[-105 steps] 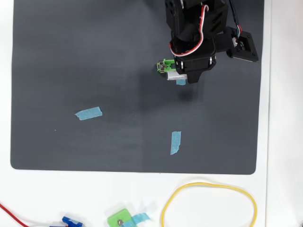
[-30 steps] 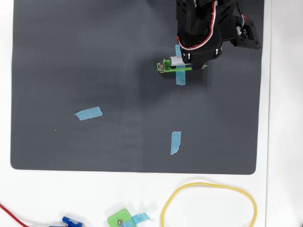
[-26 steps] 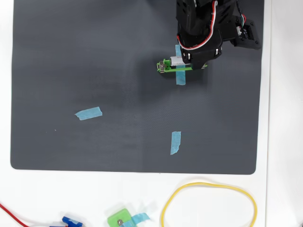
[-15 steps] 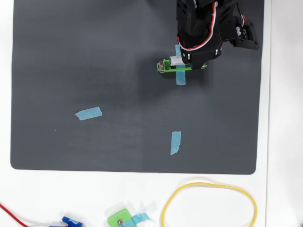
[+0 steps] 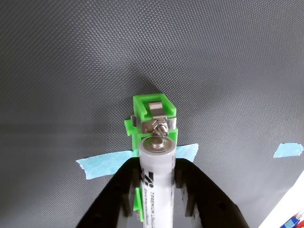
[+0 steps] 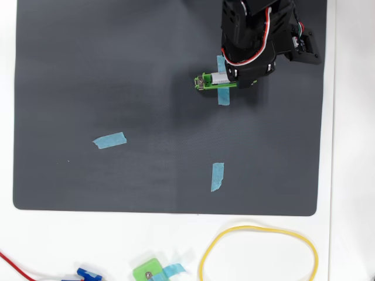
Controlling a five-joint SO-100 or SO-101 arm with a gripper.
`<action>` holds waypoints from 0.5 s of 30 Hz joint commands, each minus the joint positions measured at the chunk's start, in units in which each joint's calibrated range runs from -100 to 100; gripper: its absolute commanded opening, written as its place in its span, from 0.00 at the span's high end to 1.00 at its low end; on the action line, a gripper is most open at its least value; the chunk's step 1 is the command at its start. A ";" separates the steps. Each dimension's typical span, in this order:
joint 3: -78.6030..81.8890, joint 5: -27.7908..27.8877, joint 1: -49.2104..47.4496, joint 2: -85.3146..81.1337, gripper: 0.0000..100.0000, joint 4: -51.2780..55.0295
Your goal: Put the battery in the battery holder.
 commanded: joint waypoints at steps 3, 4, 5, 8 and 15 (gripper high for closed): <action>-1.81 0.03 -1.06 -0.57 0.87 -0.29; -1.37 -0.17 -1.06 -0.57 0.76 -0.03; -1.37 -0.23 -1.06 -0.57 0.71 0.06; -1.37 -0.23 -0.85 -0.66 0.71 0.06; -1.37 0.19 -0.43 -0.74 1.00 0.14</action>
